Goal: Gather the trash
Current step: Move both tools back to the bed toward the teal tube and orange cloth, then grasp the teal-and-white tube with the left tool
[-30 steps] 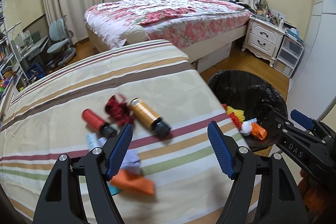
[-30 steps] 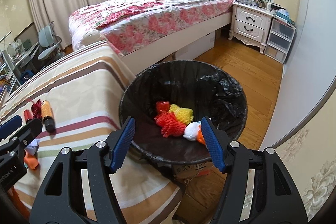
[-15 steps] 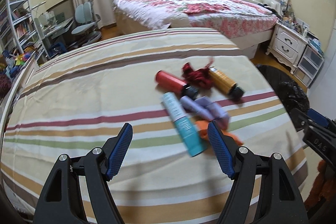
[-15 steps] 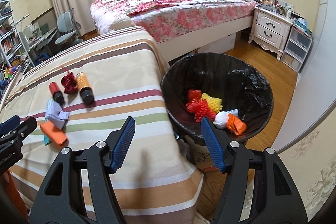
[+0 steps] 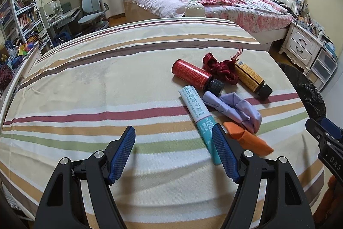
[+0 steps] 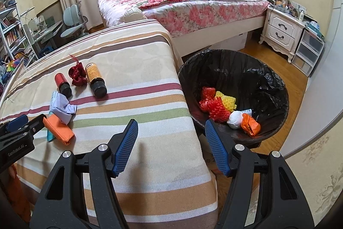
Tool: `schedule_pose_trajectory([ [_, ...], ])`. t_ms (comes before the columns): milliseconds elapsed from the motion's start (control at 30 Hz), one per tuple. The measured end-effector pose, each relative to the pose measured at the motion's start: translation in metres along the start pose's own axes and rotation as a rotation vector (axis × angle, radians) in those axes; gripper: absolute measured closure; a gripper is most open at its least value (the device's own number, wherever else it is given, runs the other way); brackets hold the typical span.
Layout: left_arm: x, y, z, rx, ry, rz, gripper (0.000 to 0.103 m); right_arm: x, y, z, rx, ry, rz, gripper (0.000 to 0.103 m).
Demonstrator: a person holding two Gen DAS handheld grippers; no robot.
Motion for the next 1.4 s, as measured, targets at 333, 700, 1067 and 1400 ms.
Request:
schedule_pose_trajectory([
  [333, 0.014, -0.009, 0.001, 0.002, -0.001, 0.031, 0.031, 0.007, -0.004, 0.001, -0.002, 0.000, 0.014, 0.039],
  [700, 0.004, 0.011, 0.026, -0.010, 0.017, 0.040, 0.031, 0.010, -0.002, 0.007, -0.013, -0.004, 0.018, 0.039],
  [1067, 0.004, 0.007, 0.030, -0.050, 0.018, 0.035, 0.031, 0.008, 0.001, 0.012, -0.023, -0.012, 0.012, 0.039],
  [1400, 0.001, 0.019, 0.046, -0.037, 0.004, 0.043, 0.031, 0.009, 0.004, 0.016, -0.030, -0.028, 0.016, 0.039],
])
Point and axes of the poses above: each gripper's, at about its wrist camera, not at the fingertips, and x roughly the way its jaws point, z to its left, y to its underside, the point moved 4 cm from there along x, roughly the way its jaws point, and after that the axes turned 11 degrees about z, right-handed, at the moved point
